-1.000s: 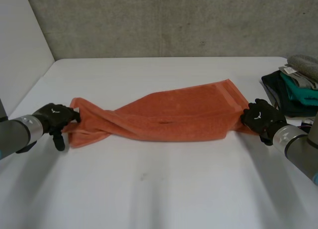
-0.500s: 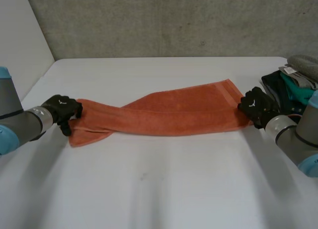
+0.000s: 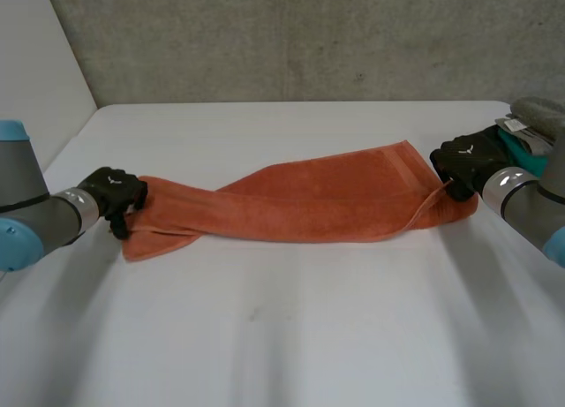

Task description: Fold the laundry.

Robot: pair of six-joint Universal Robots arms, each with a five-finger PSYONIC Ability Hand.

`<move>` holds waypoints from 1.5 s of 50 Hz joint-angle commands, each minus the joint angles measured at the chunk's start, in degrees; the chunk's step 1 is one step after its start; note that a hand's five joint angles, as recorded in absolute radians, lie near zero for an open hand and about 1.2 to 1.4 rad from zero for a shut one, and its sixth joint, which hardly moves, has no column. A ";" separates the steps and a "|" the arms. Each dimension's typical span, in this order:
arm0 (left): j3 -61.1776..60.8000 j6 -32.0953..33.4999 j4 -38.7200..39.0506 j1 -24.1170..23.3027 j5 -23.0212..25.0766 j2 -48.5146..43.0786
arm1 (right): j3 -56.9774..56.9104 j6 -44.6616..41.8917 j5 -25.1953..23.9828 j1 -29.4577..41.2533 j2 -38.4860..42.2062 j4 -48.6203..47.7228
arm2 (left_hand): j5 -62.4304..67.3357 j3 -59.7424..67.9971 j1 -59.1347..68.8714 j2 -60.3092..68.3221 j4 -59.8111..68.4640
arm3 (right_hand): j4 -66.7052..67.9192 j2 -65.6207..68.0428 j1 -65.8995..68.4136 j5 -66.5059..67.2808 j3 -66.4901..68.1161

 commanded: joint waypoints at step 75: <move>19.60 -39.78 0.45 -22.03 -14.08 -6.82 | -18.31 14.02 13.00 21.97 -27.72 -8.37 | -28.38 -28.45 -29.29 -28.44 -28.54 | 11.72 12.76 15.28 13.03 12.29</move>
